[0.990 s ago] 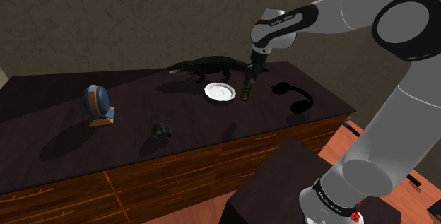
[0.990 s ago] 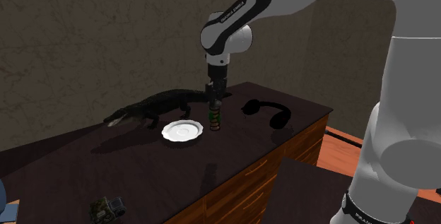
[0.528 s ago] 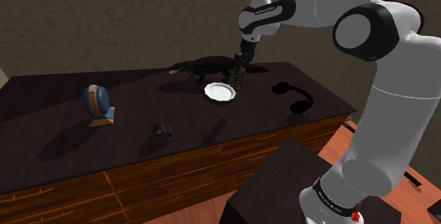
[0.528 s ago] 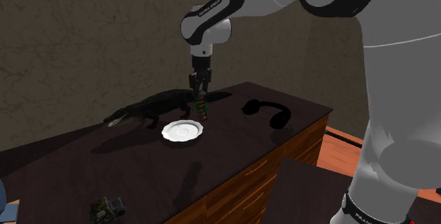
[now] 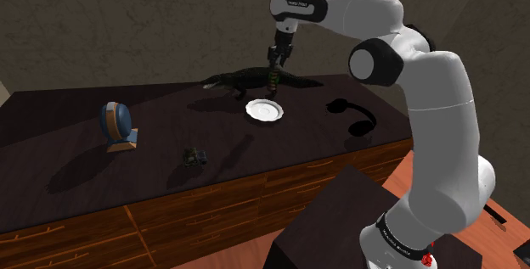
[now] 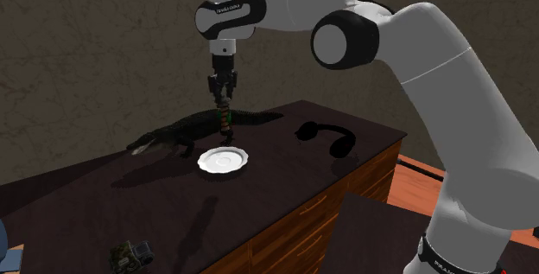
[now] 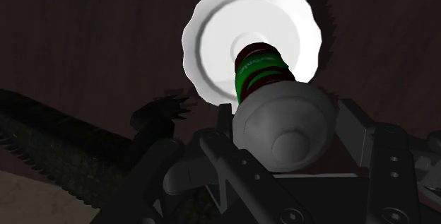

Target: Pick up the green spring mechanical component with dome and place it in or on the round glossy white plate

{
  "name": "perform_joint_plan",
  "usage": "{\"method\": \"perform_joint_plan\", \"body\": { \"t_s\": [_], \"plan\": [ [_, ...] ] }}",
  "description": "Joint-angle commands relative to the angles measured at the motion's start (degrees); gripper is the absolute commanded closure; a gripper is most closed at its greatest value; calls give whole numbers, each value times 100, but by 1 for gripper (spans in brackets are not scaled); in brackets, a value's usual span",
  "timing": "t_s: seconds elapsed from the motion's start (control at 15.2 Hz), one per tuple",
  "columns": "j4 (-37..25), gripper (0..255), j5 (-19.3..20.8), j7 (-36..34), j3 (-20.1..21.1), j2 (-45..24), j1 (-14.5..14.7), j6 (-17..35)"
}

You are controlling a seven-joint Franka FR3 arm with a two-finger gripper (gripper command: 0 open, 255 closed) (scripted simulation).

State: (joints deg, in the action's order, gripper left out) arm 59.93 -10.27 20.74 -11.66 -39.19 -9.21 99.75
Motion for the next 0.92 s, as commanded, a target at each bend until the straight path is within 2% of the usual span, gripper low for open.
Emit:
{"method": "perform_joint_plan", "body": {
  "t_s": [0.0,0.86],
  "plan": [
    [-1098,255,-58,-66,54,-658,-119,-440],
    [76,255,-79,40,57,-563,-10,626]
  ]
}}
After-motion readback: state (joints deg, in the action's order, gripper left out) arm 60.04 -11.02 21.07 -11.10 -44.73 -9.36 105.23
